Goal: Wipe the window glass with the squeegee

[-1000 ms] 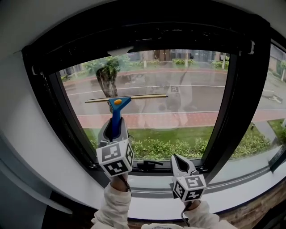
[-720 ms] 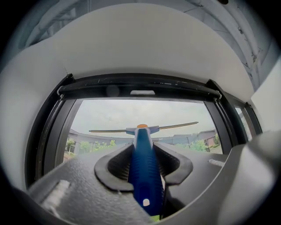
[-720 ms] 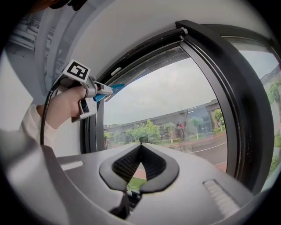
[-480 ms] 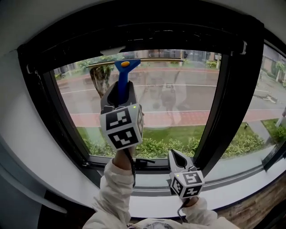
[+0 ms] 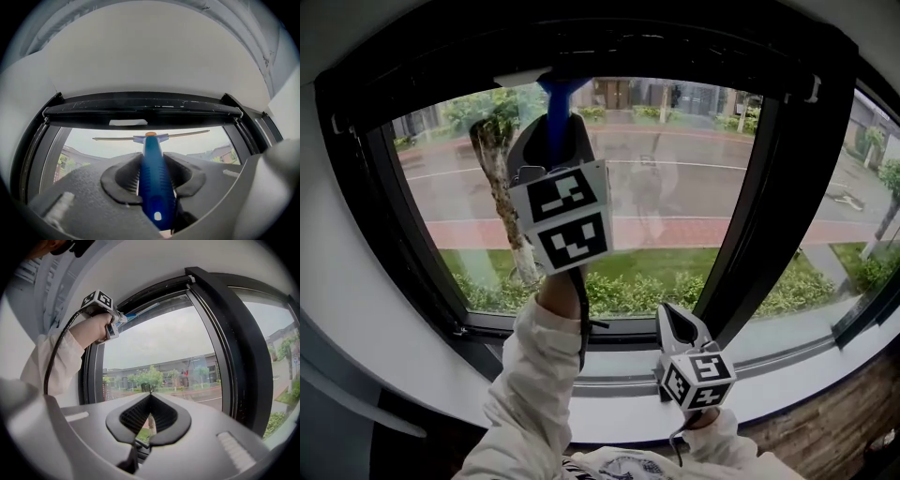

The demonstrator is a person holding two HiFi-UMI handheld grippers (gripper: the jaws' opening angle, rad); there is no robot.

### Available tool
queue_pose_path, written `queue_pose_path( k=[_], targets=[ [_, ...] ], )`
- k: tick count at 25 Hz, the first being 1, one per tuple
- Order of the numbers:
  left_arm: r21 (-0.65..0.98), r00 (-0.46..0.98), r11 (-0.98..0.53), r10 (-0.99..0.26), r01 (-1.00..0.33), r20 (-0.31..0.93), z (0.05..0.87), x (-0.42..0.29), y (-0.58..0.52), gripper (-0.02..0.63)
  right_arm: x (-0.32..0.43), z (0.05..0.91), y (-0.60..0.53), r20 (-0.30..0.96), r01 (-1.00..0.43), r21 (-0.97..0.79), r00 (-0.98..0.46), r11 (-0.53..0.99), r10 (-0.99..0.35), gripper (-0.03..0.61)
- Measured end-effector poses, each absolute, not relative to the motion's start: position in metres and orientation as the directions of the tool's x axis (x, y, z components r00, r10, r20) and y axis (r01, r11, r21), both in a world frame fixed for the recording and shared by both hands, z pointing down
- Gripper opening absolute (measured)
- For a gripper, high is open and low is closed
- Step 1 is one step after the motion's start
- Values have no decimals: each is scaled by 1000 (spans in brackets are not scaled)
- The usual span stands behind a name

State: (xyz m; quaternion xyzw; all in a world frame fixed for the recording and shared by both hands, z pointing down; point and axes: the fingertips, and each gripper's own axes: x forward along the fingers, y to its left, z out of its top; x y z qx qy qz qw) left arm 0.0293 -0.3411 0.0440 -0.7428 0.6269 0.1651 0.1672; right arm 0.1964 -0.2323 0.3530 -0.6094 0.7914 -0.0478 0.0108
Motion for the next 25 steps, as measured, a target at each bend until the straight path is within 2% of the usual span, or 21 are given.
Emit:
queue_pose_path(
  k=[25],
  targets=[
    [-43, 153, -147, -925, -988, -349, 186, 31, -369, 145, 184, 426, -223, 206, -973, -100, -224, 208, -952, 5]
  ],
)
